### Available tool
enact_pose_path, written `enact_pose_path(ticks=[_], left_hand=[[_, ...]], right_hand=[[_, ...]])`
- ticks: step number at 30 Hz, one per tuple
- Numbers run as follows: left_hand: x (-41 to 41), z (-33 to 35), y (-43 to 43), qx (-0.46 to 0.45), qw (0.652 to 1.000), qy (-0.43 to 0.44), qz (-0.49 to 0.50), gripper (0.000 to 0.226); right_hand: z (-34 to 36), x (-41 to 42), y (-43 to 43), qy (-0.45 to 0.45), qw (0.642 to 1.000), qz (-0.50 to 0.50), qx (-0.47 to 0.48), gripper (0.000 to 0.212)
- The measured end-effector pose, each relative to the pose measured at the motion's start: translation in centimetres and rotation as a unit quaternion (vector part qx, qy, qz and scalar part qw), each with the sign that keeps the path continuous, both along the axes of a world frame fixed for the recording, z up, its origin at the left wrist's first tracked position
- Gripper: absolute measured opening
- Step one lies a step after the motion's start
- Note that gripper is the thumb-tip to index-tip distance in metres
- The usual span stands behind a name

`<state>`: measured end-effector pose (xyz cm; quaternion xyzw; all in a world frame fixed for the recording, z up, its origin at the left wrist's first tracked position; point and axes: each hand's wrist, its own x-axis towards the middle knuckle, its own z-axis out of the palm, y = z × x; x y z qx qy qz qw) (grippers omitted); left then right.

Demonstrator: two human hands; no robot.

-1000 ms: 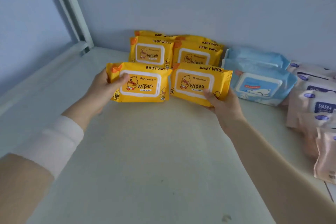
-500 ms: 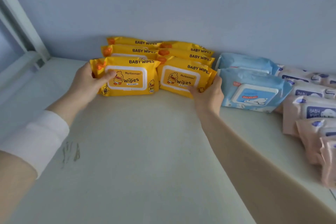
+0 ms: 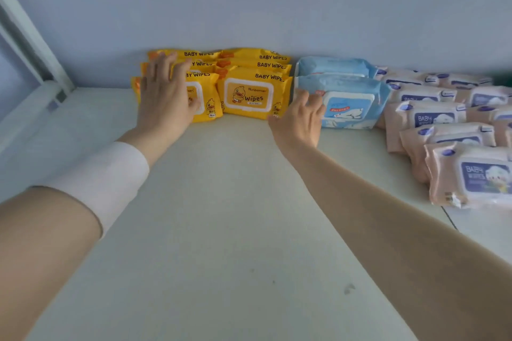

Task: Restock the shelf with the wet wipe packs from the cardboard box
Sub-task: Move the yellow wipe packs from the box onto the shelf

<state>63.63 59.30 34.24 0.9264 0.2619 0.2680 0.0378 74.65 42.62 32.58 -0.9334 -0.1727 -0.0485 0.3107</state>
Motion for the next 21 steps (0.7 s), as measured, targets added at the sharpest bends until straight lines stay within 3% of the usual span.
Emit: enact_pose_path(ticks=[3,7,16,21], left_hand=[[1.9,2.1,-6.0,0.054,0.99,0.111,-0.063,0.064],[4.3,4.6,-16.6,0.075,0.976,0.181,-0.094,0.062],[9.9,7.6,-47.6,0.105,0.937,0.235,-0.238,0.057],[13.4,7.1,-62.2,0.152,0.892,0.258,-0.34,0.055]], right_hand=[[1.7,0.8,-5.9,-0.027,0.994,0.046,-0.1,0.061],[4.0,1.1,-16.6,-0.056,0.971,0.061,-0.224,0.071],[7.2,0.7,-48.4,0.004,0.947,-0.053,-0.316,0.065],[7.1,1.8,-62.9,0.066,0.929,-0.14,-0.337,0.066]])
